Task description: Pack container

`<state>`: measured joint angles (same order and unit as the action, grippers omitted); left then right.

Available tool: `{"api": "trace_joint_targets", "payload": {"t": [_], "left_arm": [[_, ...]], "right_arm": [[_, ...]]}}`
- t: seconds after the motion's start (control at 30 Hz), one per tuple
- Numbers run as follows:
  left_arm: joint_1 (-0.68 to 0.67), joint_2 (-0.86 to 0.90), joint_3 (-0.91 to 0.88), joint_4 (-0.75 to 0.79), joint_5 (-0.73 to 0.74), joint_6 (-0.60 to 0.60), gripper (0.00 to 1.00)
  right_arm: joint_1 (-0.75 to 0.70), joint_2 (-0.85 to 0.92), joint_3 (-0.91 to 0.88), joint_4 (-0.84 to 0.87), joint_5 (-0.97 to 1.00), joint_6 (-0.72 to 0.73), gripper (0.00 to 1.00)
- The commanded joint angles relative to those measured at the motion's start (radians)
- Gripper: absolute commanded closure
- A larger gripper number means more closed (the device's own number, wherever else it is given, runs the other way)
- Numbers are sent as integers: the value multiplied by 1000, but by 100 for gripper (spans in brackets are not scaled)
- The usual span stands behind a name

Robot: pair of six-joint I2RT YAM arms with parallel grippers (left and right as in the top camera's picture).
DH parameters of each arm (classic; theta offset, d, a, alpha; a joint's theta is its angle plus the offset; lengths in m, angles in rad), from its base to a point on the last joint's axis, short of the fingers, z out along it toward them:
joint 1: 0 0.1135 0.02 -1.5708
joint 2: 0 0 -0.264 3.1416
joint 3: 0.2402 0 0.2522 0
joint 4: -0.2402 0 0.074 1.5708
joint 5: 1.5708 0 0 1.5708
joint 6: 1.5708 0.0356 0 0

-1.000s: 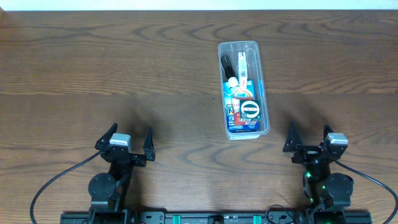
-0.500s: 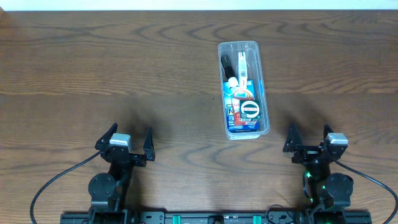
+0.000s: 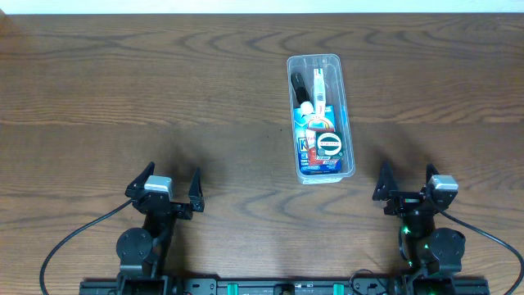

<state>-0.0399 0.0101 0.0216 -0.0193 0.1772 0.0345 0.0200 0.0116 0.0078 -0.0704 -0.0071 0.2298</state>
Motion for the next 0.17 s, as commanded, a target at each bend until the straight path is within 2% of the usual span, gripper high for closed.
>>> {"api": "trace_joint_targets", "payload": {"t": [0.0, 0.13], "left_arm": [[6, -6, -18, -32, 14, 14, 2], [6, -6, -18, -32, 14, 14, 2]], "right_arm": [[13, -7, -2, -4, 3, -10, 1], [13, -6, -2, -4, 3, -10, 1]]}}
